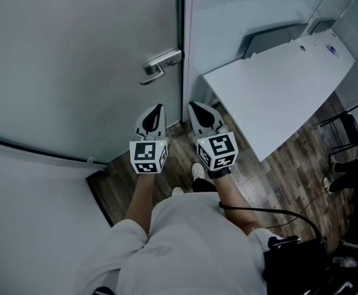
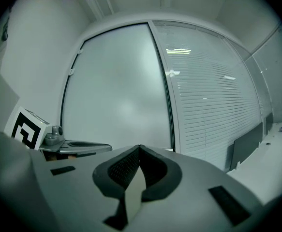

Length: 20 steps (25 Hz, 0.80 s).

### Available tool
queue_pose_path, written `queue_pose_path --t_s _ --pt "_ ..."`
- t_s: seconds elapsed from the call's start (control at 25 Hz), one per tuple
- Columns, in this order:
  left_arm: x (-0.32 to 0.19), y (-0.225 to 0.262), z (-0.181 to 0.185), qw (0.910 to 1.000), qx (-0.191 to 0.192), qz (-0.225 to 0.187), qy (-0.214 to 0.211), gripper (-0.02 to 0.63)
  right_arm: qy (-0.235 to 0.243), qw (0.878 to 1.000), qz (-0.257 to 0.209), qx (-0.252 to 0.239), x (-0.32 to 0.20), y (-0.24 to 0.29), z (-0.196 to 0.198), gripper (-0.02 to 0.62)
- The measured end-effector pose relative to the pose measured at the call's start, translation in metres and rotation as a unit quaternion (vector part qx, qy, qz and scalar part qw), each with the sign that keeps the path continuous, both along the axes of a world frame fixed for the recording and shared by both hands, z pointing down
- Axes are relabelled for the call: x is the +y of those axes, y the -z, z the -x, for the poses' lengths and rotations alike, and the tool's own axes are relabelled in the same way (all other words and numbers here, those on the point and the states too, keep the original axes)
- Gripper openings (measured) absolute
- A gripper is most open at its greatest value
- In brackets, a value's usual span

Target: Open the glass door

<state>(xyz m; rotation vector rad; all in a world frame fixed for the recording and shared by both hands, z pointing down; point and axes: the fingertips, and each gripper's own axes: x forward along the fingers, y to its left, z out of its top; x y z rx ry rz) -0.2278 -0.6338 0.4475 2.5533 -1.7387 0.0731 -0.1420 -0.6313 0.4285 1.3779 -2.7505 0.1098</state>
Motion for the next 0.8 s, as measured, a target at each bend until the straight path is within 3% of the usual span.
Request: queue_pose_path --t_s 0.56,0.8 --pt "-0.112 -0.037 0.024 0.9913 -0.121 0.045 -0.027 0.01 0.009 1.0 0.014 -0.004 -0.098 -0.013 0.002 0.003" --pt "-0.143 -0.067 0.03 0.9811 -0.158 0.082 -0.076 0.116 0.016 1.0 0.026 0.004 -0.116 -0.031 0.011 0.003"
